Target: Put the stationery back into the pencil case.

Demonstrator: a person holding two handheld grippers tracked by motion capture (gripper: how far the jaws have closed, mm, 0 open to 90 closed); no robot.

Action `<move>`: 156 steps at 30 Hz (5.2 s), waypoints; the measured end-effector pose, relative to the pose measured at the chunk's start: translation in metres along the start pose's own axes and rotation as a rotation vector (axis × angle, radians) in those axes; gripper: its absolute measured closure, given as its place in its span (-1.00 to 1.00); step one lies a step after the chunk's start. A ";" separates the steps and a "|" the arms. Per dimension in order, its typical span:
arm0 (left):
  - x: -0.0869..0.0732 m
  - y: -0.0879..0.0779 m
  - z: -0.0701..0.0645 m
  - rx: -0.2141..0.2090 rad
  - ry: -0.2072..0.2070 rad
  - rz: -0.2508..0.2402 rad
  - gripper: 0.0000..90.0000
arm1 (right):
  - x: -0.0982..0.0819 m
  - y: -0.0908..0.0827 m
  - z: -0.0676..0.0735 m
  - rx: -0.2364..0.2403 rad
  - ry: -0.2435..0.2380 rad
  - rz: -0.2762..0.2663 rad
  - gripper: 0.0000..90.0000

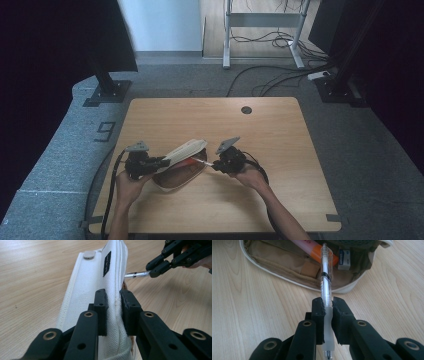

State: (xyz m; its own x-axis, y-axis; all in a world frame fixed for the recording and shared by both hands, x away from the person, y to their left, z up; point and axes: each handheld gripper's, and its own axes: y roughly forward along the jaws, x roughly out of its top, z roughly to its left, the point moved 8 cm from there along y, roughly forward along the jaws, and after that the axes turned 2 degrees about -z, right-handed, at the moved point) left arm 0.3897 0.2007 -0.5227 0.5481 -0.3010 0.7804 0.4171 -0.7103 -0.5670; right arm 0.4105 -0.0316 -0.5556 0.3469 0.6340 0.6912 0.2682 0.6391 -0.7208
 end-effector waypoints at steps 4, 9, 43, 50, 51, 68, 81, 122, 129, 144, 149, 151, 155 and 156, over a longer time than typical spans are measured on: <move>0.000 0.000 0.000 -0.004 0.001 0.001 0.70 | 0.004 0.005 0.000 0.000 -0.009 0.011 0.74; 0.000 0.000 -0.001 -0.009 0.001 0.001 0.70 | 0.011 0.014 0.001 -0.002 -0.024 0.021 0.74; 0.000 0.002 -0.002 -0.018 0.003 0.006 0.70 | 0.042 0.055 -0.003 -0.025 -0.054 0.007 0.69; -0.001 0.002 -0.002 -0.020 0.003 0.007 0.70 | 0.038 0.055 -0.013 -0.062 -0.028 0.013 0.53; -0.001 0.002 -0.002 -0.020 0.003 0.007 0.70 | 0.037 0.055 -0.015 -0.067 -0.025 0.013 0.51; -0.001 0.002 -0.002 -0.023 0.002 0.010 0.69 | 0.015 0.032 -0.048 -0.163 0.078 0.014 0.33; -0.001 0.002 -0.002 -0.023 0.002 0.011 0.69 | -0.002 0.031 -0.048 -0.127 0.100 0.042 0.74; -0.002 0.006 -0.003 -0.029 0.004 0.015 0.69 | 0.031 0.057 -0.040 -0.133 0.099 -0.009 0.80; -0.003 0.008 -0.004 -0.036 0.003 0.026 0.68 | 0.032 0.057 -0.038 -0.126 0.089 -0.011 0.75; -0.011 0.017 -0.010 -0.044 0.023 0.064 0.55 | 0.010 0.023 -0.056 -0.167 0.135 -0.024 0.47; -0.016 0.022 -0.014 -0.042 0.033 0.081 0.48 | 0.005 0.017 -0.059 -0.173 0.138 -0.027 0.40; -0.017 0.024 -0.015 -0.042 0.039 0.088 0.45 | 0.003 0.015 -0.059 -0.173 0.142 -0.029 0.38; -0.021 0.027 -0.018 -0.042 0.051 0.103 0.35 | 0.001 0.013 -0.060 -0.178 0.144 -0.030 0.33; -0.023 0.029 -0.019 -0.045 0.057 0.111 0.35 | 0.001 0.013 -0.060 -0.178 0.144 -0.030 0.33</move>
State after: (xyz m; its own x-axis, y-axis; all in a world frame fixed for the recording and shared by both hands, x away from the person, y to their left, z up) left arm 0.3752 0.1749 -0.5518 0.5470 -0.4142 0.7275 0.3225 -0.6977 -0.6397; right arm 0.4678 -0.0490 -0.5676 0.4579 0.5389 0.7070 0.4304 0.5615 -0.7067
